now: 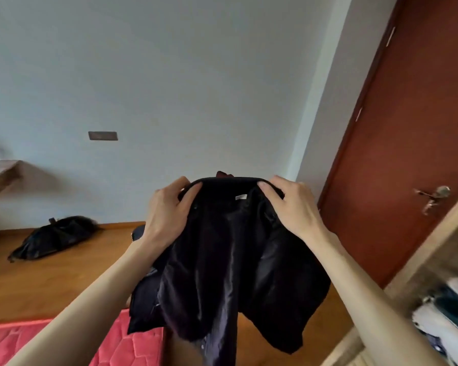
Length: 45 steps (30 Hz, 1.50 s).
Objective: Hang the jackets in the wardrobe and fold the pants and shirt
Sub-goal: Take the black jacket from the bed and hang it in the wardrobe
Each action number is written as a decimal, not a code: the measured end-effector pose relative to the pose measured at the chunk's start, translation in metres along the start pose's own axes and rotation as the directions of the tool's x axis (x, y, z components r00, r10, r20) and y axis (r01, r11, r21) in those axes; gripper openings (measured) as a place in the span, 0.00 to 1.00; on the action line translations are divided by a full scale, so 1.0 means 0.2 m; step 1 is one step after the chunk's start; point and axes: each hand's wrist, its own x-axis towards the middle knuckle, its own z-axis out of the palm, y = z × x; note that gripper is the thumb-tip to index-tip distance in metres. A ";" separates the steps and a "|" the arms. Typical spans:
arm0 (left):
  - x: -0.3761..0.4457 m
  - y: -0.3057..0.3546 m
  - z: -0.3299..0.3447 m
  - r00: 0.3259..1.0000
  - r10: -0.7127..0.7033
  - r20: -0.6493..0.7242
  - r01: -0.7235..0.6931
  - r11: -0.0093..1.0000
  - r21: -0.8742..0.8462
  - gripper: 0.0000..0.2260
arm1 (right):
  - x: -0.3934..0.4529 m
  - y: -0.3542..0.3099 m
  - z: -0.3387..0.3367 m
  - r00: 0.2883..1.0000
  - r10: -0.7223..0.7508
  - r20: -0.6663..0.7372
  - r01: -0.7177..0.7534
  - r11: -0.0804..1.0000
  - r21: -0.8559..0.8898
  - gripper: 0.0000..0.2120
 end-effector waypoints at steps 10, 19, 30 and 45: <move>0.01 0.53 0.61 0.992 0.116 0.052 -0.101 0.967 -0.235 0.18 | -0.25 0.28 -0.62 0.959 0.012 -0.282 -0.089 0.961 -0.262 0.17; -0.03 0.97 1.06 0.957 0.236 0.167 -0.152 0.901 -0.406 0.19 | -0.46 0.53 -1.08 0.913 0.087 -0.398 -0.232 0.914 -0.333 0.19; 0.05 1.40 1.51 0.858 0.451 0.245 -0.204 0.738 -0.644 0.20 | -0.57 0.67 -1.47 0.782 0.202 -0.589 -0.479 0.800 -0.361 0.20; 0.42 1.99 1.82 0.689 0.687 0.232 -0.166 0.461 -0.872 0.21 | -0.34 0.65 -1.96 0.617 0.213 -0.758 -0.676 0.637 -0.371 0.19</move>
